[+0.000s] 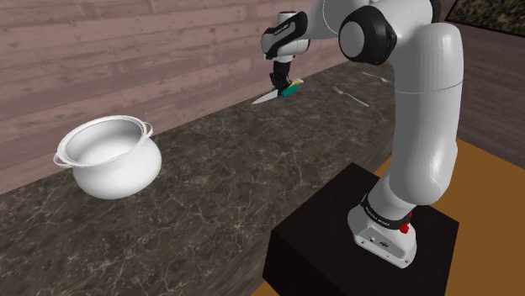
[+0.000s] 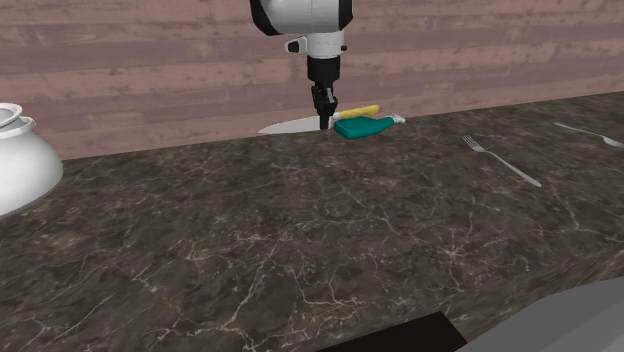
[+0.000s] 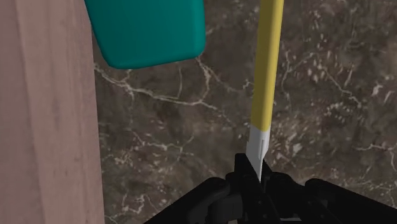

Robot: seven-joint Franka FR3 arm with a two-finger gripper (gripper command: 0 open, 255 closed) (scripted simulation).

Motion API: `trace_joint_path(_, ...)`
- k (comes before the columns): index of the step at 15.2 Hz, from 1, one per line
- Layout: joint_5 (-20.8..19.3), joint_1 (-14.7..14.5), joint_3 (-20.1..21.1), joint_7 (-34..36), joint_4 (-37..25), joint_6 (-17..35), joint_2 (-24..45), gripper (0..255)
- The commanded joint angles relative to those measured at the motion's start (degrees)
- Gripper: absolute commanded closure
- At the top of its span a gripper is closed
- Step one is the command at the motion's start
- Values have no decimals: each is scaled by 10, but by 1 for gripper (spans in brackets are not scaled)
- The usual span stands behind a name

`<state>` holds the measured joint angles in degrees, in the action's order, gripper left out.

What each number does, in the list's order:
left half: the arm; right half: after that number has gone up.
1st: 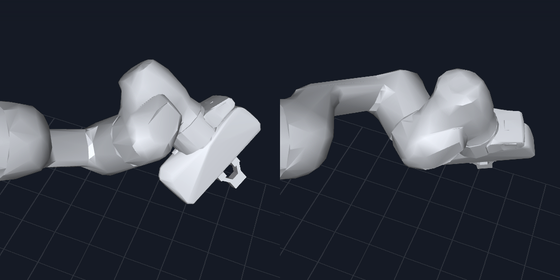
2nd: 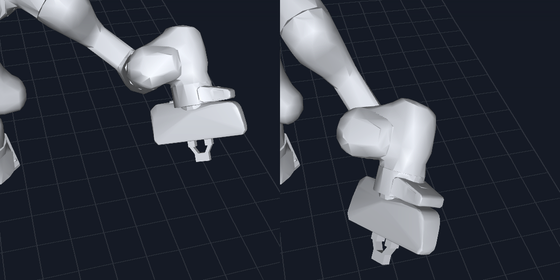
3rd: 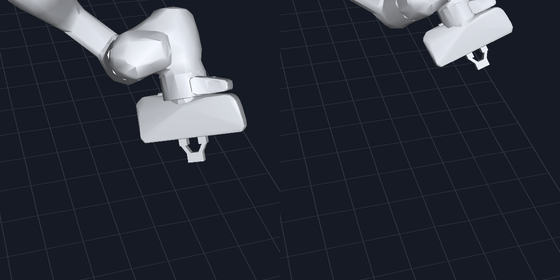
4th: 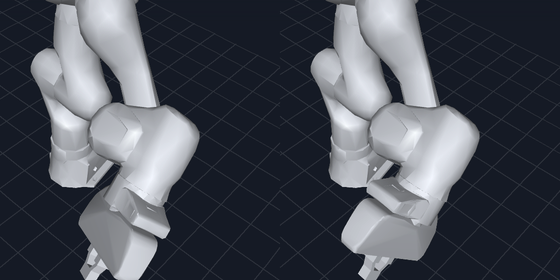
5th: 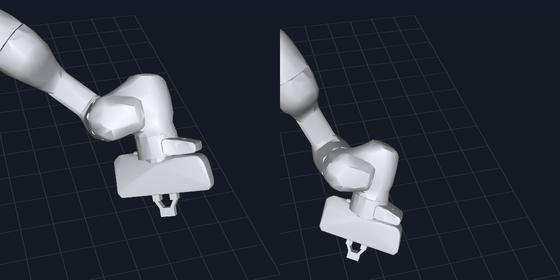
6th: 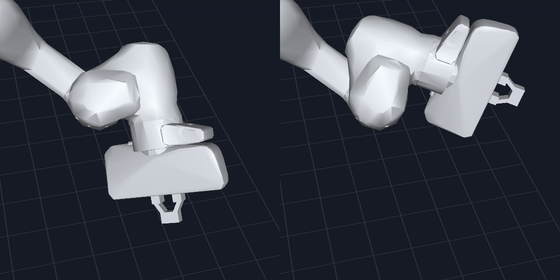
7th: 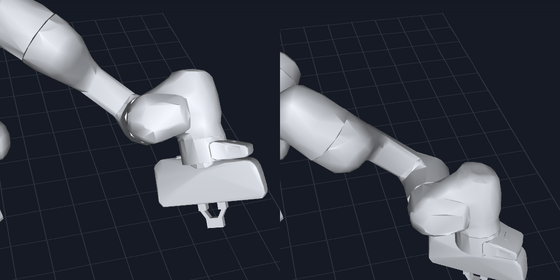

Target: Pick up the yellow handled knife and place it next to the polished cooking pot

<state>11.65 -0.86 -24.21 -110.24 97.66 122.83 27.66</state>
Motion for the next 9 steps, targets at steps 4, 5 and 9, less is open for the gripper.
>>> trace_joint_path(4, -9, -3, -5, 5, -15, -31, -17, 255)
trace_joint_path(5, -10, -3, -6, 6, -18, -37, -20, 255)
trace_joint_path(9, -17, -5, -9, 10, -33, -62, -31, 255)
